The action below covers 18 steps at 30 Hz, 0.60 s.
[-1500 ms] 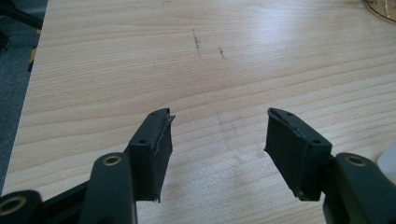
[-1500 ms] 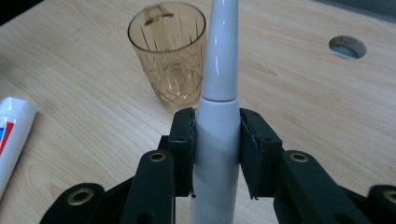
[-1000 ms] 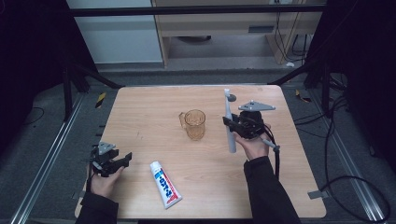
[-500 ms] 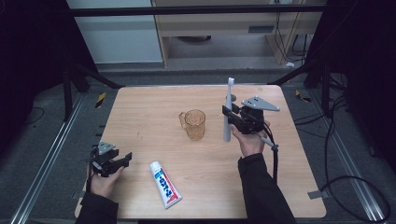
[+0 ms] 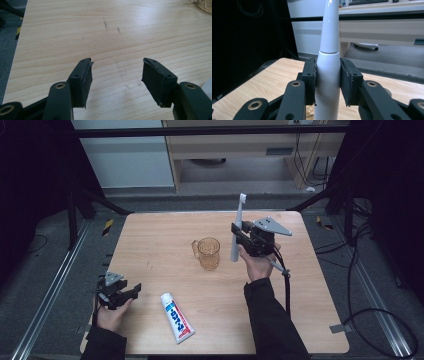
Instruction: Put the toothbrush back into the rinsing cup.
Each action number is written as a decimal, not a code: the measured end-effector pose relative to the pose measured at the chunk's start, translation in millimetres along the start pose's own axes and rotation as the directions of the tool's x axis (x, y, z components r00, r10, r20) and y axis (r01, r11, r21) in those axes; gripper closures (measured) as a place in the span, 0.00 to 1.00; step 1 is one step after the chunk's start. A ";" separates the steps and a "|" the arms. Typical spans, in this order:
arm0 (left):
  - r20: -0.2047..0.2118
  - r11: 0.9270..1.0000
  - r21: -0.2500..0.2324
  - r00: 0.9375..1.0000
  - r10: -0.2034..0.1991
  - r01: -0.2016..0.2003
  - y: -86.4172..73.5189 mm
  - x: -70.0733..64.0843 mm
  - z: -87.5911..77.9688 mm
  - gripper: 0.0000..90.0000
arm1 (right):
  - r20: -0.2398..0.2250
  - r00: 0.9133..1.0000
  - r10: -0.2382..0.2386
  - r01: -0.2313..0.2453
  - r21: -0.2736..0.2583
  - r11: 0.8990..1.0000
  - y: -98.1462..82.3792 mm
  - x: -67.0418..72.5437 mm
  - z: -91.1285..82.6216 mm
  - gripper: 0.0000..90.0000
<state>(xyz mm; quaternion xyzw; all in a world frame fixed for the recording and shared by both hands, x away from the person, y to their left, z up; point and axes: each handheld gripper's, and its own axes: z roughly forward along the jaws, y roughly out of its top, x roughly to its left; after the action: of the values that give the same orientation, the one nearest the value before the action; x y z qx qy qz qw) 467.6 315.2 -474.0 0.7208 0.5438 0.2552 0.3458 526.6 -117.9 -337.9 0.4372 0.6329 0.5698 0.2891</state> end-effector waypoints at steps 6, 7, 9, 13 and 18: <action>0.000 1.000 -0.003 1.000 0.000 0.000 0.1 0.0 -0.4 0.45 | 0.008 1.000 0.013 -0.013 -0.036 0.999 1.4 2.9 6.9 0.75; -0.001 1.000 -0.004 1.000 0.000 0.000 0.1 0.0 -0.5 0.45 | 0.012 1.000 0.012 -0.012 -0.040 0.999 1.6 3.4 9.0 0.75; -0.001 1.000 -0.004 1.000 0.000 0.000 0.1 0.3 -0.7 0.45 | 0.019 1.000 0.010 -0.009 -0.041 0.999 2.1 3.9 14.9 0.75; -0.001 1.000 -0.004 1.000 -0.001 0.001 0.2 0.3 -0.8 0.45 | 0.026 1.000 0.014 -0.012 -0.054 0.998 2.3 4.4 21.0 0.75; -0.001 1.000 -0.005 1.000 -0.001 0.001 0.2 0.4 -0.8 0.45 | 0.040 0.999 0.018 -0.015 -0.065 0.998 0.9 5.7 28.7 0.75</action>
<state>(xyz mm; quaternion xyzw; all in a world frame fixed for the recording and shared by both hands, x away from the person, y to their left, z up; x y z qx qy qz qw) 467.2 315.7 -473.4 0.7197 0.5435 0.2566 0.3475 549.1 -99.5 -341.5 0.4446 0.6045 0.5832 0.3112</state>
